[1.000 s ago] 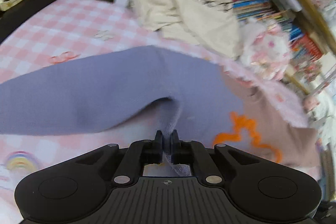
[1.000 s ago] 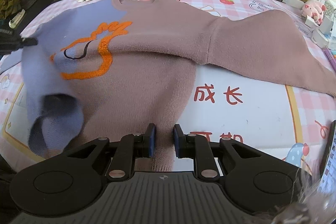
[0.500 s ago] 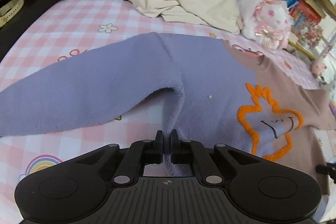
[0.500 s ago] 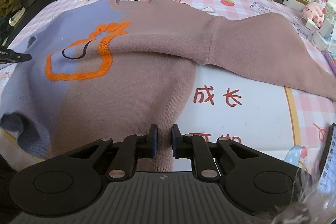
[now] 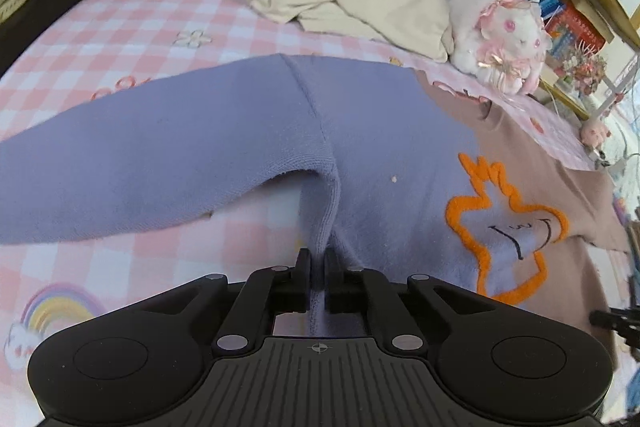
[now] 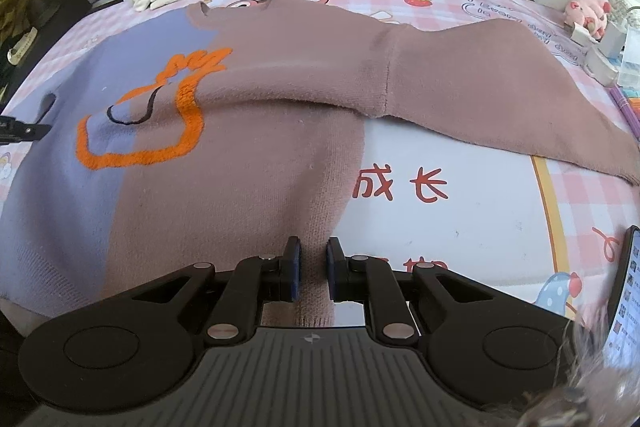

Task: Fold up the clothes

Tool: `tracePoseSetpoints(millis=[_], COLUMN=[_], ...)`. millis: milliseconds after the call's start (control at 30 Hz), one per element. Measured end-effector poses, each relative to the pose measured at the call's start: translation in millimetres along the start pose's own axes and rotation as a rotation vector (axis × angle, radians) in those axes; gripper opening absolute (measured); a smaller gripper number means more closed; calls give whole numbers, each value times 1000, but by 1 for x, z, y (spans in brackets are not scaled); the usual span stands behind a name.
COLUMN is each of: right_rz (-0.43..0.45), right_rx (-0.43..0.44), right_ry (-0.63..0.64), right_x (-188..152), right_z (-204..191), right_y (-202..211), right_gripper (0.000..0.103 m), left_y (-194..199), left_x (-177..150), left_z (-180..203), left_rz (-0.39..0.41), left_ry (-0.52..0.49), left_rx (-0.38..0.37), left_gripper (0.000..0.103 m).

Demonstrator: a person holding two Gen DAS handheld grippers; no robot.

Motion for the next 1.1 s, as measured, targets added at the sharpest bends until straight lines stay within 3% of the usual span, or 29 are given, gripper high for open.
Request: tracePoseSetpoints(millis=[233,367,400,533,600,700,800,967,1100], right_rz=[77,74,74,51,42,28,21,12,16], right_rx=[-154,-99,-77,12,27,40,51,72,86], right_ry=[-35,29,32,-57,-79,-104,-130,-110,-64], right_x=[26,24,23,13,10,7,6,8,8], right_z=[10,-4,-6,0,5,11,17,18,13], right_y=[-10,-16,-15,-10,-6,0,1,0,0], right_gripper=[12,12,13,18,20,25,28,28,19], left_y=[-33,-36,-33,-17,-8,4,15,24,32], left_x=[39,45,44,31,17,-2,-22,-43,-51], left_z=[26,22,18,12,16,24,29,34,35], left_rz=[37,57,56,44,34,26,44,51,49], left_ry=[-120,-172,-162,-126,-98,-32,54,114,134], left_rx=[54,170,185,204,178,128,126,131,138], left_gripper=[5,15,18,47,51,52,52,52,52])
Point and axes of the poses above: each gripper's, at about its wrist camera, not at the fingertips, and y roughly against the way its jaws point, z to its right, x to its top, the point moved 7 cm from there along -y, roughly the way its jaws point
